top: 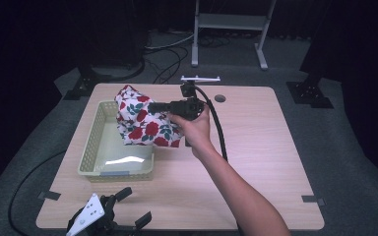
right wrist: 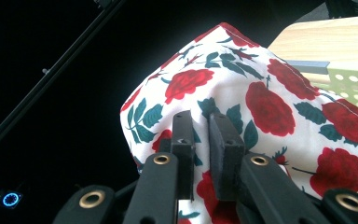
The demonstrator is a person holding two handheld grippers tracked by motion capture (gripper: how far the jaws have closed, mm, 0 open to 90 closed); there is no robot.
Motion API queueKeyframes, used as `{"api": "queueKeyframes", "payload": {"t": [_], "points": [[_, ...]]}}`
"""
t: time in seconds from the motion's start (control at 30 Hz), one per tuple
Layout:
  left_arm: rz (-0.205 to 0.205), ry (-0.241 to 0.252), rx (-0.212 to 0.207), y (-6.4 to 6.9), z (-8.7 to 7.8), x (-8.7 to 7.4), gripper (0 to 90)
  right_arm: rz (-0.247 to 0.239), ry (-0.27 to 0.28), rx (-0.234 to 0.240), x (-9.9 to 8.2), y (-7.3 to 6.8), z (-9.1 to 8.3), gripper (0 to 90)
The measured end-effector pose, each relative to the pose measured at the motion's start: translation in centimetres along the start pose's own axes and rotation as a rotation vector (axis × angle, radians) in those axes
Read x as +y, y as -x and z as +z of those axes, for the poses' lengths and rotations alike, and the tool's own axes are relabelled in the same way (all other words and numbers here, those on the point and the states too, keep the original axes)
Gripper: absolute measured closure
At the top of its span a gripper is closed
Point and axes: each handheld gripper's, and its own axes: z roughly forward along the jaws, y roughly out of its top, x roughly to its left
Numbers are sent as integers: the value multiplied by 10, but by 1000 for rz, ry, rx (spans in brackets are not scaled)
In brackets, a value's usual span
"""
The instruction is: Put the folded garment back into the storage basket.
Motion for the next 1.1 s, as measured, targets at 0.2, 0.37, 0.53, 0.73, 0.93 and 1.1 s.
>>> {"api": "queueKeyframes", "payload": {"t": [0.2,0.37,0.53,0.73,0.93,1.1], "points": [[0,0,1,0,0,0,0,2,-5,16,4,-5,13,812],[3,2,1,-1,-1,0,0,-10,-14,24,7,-11,23,812],[0,4,0,-1,-1,1,0,-19,-21,21,11,-17,31,812],[-2,4,-1,-1,-1,0,0,-25,-15,29,17,-22,38,812],[0,4,-1,0,-1,0,0,-6,-20,36,18,-20,52,812],[1,4,-4,0,-1,1,0,12,-29,18,14,-13,63,812]]}}
